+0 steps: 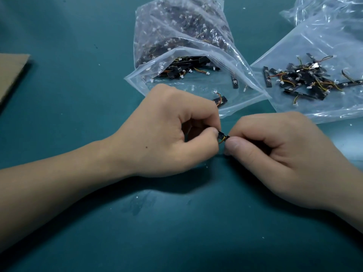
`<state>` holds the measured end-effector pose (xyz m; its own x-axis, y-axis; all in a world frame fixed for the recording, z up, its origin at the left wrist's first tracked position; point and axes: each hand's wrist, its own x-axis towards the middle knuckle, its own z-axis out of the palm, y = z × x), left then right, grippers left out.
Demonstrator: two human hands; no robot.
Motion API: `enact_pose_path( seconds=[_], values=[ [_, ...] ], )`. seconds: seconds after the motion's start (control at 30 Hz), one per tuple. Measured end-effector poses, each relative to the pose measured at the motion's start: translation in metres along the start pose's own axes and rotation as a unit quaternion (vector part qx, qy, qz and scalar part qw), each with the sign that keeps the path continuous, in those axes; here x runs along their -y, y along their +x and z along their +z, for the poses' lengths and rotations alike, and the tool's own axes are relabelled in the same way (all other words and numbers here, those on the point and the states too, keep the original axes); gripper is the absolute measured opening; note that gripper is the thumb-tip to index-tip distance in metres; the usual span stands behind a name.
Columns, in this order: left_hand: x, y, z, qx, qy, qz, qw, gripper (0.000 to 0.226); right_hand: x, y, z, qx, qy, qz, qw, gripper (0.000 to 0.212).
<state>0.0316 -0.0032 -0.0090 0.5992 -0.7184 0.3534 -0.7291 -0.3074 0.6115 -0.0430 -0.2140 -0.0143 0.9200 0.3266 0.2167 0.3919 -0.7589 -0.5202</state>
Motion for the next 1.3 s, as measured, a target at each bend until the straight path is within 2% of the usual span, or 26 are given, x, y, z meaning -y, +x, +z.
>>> enact_pose_path(
  seconds=[0.1,0.57,0.73,0.9,1.3],
  values=[
    [-0.0017,-0.0008,0.0009,-0.001,0.026,0.020,0.999,0.012,-0.0015,-0.0001,0.0025,-0.012,-0.009,-0.012,1.000,0.031],
    [-0.0020,0.0001,-0.0025,0.000,0.005,0.019,1.000,0.015,-0.0047,-0.0001,0.0008,-0.020,0.024,-0.024,0.999,0.034],
    [-0.0023,0.0000,-0.0018,-0.022,-0.007,0.010,1.000,0.014,-0.0038,-0.0007,0.0008,-0.027,0.059,-0.015,0.998,0.030],
    [-0.0024,-0.0005,-0.0015,-0.009,0.020,0.027,0.999,0.014,-0.0044,-0.0004,0.0014,-0.019,0.055,-0.020,0.998,0.035],
    [0.0017,0.0009,0.0000,-0.016,0.032,0.033,0.999,0.016,-0.0003,-0.0014,0.0001,-0.051,0.092,0.003,0.994,0.027]
  ],
)
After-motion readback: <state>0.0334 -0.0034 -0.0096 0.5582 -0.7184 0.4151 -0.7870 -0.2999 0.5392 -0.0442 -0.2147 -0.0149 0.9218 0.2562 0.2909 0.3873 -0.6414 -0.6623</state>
